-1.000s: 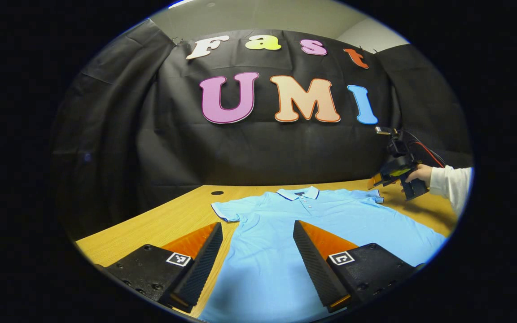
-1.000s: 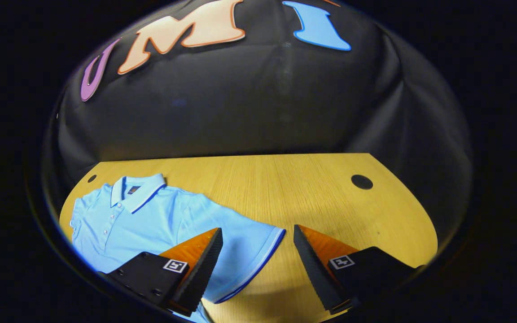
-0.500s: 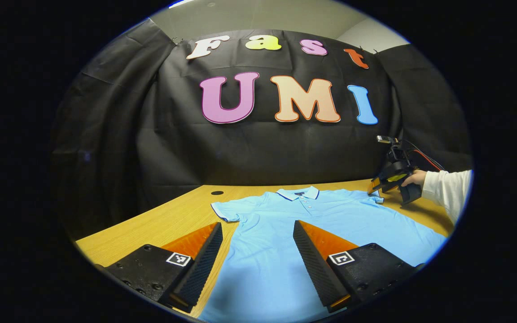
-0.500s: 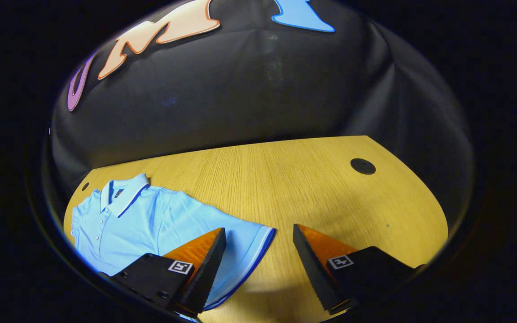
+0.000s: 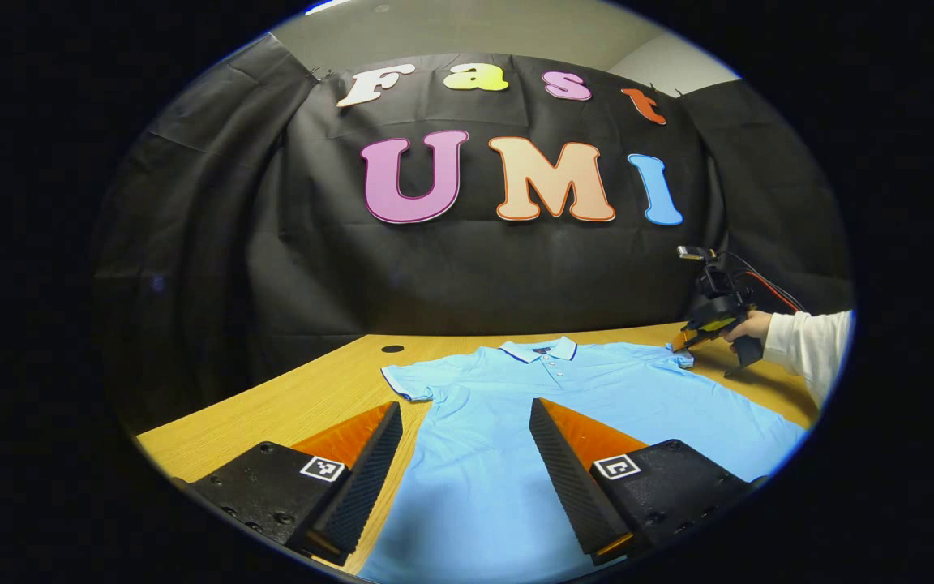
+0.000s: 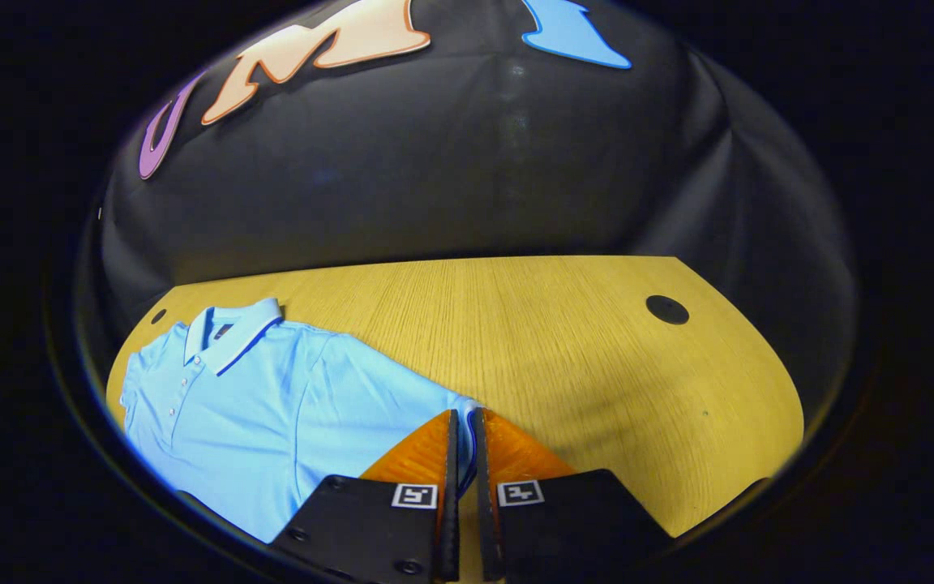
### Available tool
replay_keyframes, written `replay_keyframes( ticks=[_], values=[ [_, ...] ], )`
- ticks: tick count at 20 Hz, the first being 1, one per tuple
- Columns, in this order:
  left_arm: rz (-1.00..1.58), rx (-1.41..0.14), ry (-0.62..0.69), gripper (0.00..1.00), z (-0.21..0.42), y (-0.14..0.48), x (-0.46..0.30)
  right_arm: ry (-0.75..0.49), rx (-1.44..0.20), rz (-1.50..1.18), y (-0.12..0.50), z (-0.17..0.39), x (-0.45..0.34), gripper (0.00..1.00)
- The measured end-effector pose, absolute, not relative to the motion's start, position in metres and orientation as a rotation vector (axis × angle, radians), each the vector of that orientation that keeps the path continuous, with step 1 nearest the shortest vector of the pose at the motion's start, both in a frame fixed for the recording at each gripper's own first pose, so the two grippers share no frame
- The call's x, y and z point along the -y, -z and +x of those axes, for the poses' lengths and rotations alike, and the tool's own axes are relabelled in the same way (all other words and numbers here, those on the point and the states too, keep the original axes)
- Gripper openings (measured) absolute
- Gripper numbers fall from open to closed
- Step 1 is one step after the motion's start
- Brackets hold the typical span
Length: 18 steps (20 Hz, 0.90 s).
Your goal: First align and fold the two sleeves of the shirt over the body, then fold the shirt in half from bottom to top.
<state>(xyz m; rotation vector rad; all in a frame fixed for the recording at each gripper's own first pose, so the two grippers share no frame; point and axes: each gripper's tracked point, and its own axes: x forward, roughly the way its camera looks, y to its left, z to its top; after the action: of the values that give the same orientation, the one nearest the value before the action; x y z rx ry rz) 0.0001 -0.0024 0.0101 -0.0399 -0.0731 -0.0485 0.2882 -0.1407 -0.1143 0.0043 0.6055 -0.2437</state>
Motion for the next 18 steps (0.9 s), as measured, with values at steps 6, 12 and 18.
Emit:
replay_keyframes(
  ticks=[6,12,18],
  values=[
    [-0.039,0.075,0.048,0.95,0.000,-0.011,0.003,0.180,-0.577,0.081,0.092,0.289,0.103,0.03],
    [-0.039,0.075,0.047,0.95,0.000,-0.011,0.003,-0.032,-0.435,0.212,0.036,0.292,-0.002,0.03],
    [-0.042,0.075,0.048,0.95,0.000,-0.011,0.002,-0.092,-0.423,0.307,0.045,0.295,-0.069,0.03]
  ],
)
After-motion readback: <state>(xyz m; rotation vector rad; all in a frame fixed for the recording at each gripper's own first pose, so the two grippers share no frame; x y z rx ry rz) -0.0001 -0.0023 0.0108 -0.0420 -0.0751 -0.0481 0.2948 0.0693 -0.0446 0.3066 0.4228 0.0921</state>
